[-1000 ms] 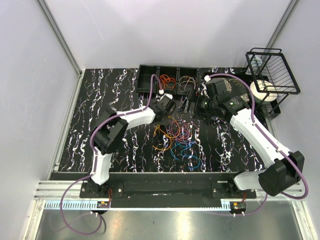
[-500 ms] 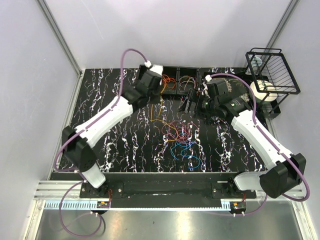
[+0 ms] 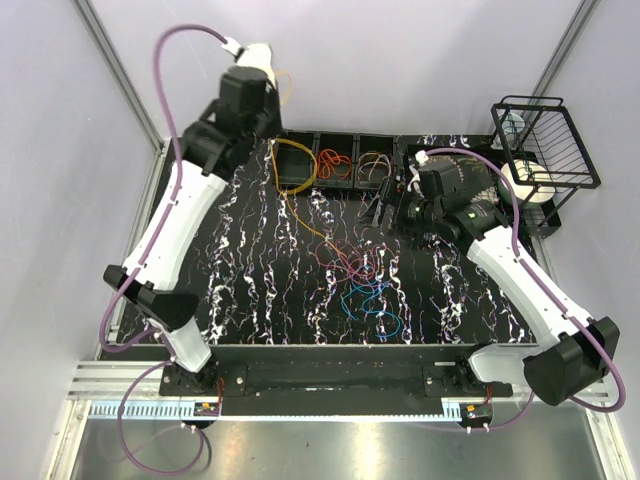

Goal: Untangle the cables

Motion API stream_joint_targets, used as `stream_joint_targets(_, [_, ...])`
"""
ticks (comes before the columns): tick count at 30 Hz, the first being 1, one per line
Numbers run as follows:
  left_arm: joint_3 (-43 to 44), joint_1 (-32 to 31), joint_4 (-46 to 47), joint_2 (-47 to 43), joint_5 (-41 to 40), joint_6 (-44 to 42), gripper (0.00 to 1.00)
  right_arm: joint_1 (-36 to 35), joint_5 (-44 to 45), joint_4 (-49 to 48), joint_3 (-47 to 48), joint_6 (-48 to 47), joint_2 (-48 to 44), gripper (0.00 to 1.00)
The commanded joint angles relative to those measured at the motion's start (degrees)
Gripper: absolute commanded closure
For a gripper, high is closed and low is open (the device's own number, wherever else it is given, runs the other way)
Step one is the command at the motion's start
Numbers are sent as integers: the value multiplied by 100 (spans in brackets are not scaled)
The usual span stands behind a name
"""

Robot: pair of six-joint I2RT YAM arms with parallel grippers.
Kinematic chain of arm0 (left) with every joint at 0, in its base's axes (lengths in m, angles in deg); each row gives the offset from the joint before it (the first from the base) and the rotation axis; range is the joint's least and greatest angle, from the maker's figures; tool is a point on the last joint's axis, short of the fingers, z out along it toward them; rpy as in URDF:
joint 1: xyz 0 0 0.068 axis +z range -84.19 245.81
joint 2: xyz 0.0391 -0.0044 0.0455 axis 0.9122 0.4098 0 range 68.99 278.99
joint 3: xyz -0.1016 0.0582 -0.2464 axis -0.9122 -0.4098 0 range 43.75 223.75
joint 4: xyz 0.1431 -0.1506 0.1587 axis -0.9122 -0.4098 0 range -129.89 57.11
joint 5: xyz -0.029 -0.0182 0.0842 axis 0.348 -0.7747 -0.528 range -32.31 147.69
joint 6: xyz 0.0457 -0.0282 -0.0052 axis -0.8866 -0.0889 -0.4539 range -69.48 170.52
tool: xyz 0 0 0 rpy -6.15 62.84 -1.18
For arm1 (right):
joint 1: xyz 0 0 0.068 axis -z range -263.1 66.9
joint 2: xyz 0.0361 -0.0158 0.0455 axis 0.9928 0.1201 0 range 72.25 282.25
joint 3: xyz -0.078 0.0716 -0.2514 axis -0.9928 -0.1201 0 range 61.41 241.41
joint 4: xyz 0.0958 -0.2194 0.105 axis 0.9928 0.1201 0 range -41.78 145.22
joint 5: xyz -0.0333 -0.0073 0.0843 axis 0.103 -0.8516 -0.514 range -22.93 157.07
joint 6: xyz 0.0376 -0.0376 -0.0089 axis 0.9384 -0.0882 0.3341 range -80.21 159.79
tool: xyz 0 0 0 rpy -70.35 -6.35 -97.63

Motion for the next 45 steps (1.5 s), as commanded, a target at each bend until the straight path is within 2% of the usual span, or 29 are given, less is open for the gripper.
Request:
stream_joint_targets(1, [1116, 283, -26, 200, 348, -97, 100, 7, 41, -113, -42, 14, -196, 5])
stream_joint_targets(4, [1425, 345, 280, 192, 428, -175, 100, 7, 15, -121, -86, 6, -152, 5])
stream_joint_targets(13, [1295, 415, 1897, -204, 664, -588, 100, 7, -125, -358, -341, 23, 15, 5])
stream_joint_targets(18, [1014, 407, 2732, -493, 1395, -791, 100, -72, -819, -1367, -771, 94, 322, 6])
stream_joint_targets(21, [926, 407, 2821, -582, 1395, -747, 100, -431, -926, -1782, -886, -143, 603, 8])
stream_joint_targets(23, [847, 415, 2830, -634, 1360, -703, 100, -713, -698, -1861, -825, -275, 779, 8])
stream_joint_targets(29, [425, 415, 2962, -819, 1421, -466, 100, -1082, -478, -2660, -808, -407, 1560, 8])
stream_joint_targets(33, [311, 407, 2979, -872, 1404, -439, 100, -1223, -162, -2819, -527, -513, 2106, 9])
stream_joint_targets(37, [275, 415, 3006, -916, 1369, -457, 100, -1294, -170, -3039, -333, -618, 2590, 21])
stream_joint_targets(38, [266, 415, 2997, -925, 1377, -466, 100, -1320, -187, -3074, -315, -627, 2721, 30])
stream_joint_targets(40, [266, 407, 2997, -925, 1334, -474, 100, -1382, -179, -3109, -350, -636, 2793, 39])
stream_joint_targets(41, [266, 407, 2988, -933, 1325, -509, 100, -1399, -179, -3110, -385, -627, 2802, 56])
stream_joint_targets(44, [249, 407, 2980, -907, 1219, -606, 100, -1390, -65, -2987, -587, -574, 2557, 75])
stream_joint_targets(45, [249, 415, 2988, -899, 1184, -632, 100, -1390, 110, -2926, -735, -557, 2451, 84])
